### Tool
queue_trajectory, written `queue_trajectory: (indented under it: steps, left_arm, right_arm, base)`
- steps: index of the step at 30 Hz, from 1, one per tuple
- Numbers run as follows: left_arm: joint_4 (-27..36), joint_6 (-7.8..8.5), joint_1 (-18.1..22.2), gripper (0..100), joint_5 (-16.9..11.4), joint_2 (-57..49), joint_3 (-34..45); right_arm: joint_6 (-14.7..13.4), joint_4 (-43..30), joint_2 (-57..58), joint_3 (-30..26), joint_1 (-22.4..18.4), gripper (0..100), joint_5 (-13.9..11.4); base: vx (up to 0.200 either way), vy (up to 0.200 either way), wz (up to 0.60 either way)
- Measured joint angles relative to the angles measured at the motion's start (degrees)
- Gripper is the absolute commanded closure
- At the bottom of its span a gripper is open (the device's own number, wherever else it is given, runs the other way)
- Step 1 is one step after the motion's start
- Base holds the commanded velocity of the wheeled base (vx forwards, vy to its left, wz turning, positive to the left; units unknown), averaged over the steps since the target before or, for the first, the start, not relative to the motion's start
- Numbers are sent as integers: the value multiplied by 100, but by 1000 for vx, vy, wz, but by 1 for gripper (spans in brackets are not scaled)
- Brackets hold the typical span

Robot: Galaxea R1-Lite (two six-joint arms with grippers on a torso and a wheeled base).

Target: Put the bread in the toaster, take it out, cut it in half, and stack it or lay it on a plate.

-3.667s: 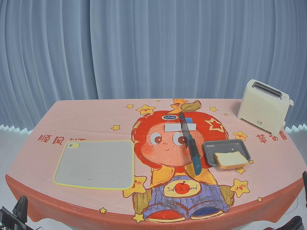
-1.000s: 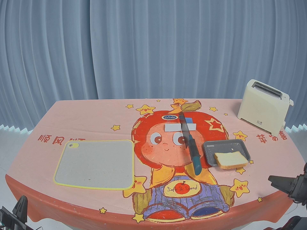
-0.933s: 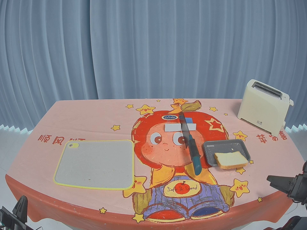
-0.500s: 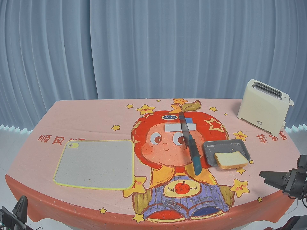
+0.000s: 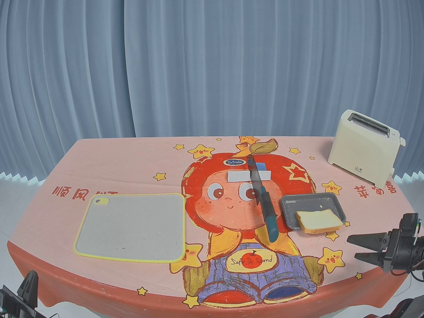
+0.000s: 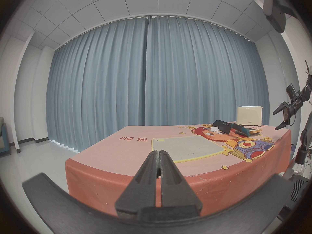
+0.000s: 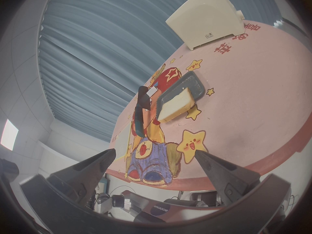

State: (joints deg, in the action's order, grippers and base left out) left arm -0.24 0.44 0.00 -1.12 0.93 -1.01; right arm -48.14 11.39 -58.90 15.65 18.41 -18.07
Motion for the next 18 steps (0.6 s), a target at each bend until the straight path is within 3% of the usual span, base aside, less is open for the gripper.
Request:
queue_trajectory:
  steps: [11, 18]
  left_arm:
    - [0, 0, 0, 100, -2, 0, 0]
    - [0, 0, 0, 100, -2, 0, 0]
  right_arm:
    - [-772, 624, -492, 80, 80, 0, 4]
    - [-1054, 757, -868, 168, 80, 0, 9]
  base:
    - [0, 0, 0]
    - [0, 0, 0]
